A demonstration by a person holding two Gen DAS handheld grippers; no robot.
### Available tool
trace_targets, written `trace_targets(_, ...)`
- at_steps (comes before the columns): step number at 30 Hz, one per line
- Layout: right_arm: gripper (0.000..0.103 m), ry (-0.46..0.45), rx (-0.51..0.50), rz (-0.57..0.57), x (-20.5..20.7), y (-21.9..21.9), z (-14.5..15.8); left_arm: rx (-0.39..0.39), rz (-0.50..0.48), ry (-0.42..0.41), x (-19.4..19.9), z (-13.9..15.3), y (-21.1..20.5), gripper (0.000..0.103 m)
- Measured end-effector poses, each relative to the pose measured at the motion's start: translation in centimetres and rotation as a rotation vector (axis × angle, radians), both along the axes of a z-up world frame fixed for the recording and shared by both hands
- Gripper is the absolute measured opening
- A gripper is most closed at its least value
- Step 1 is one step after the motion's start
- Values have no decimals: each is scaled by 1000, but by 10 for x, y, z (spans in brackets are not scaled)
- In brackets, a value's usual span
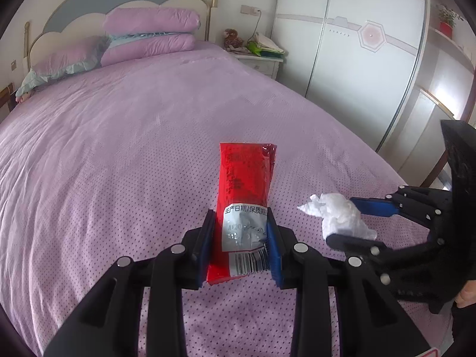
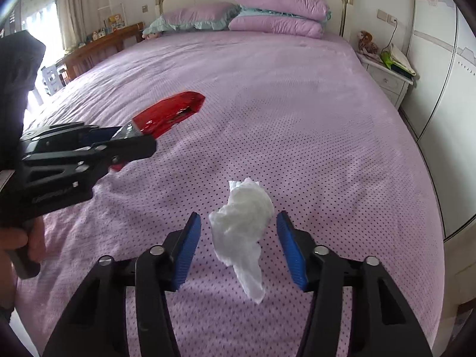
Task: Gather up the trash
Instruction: 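Grasp the red wrapper with the left gripper while the right gripper grasps the white tissue, then carry the wrapper and tissue to the yellow bucket and open both grippers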
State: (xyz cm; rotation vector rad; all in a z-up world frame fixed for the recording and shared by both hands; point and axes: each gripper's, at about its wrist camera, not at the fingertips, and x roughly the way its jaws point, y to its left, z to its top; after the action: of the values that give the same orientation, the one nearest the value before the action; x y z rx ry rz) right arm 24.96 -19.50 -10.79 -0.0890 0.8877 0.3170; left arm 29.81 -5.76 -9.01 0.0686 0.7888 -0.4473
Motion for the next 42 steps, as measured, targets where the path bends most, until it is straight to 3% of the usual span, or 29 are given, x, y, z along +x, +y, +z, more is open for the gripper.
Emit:
trace_targets(1,31,12,-3,-3,2,0,-2,-2,1,5,0,-2,1,32)
trace_targets(3,29,16,23,9,0,-3,-3,-6,8,8,0,-3,5,32)
trace_targets(10,27,-62,57,44,-26,-20,19,-8,-15,2,-18,7,6,32)
trace_targets(19,27,-137,76,28,-95,-66,53,-5,-155,-65,-93,45,-26,33)
trace_targets(24,27,-184,72,-13,-165,-106,69,-9,-290,-82,-149,59,-72,33)
trace_targets(32,27,-181,48,-168,-271,-181,74,-22,-531,-62,-226,50,-176,33)
trace_targets(39,27,-119,74,-429,-380,-255,33,-13,-762,39,-300,12,-277,33)
trace_targets(42,27,-71,102,-539,-420,-281,7,32,-865,82,-337,-16,-324,33)
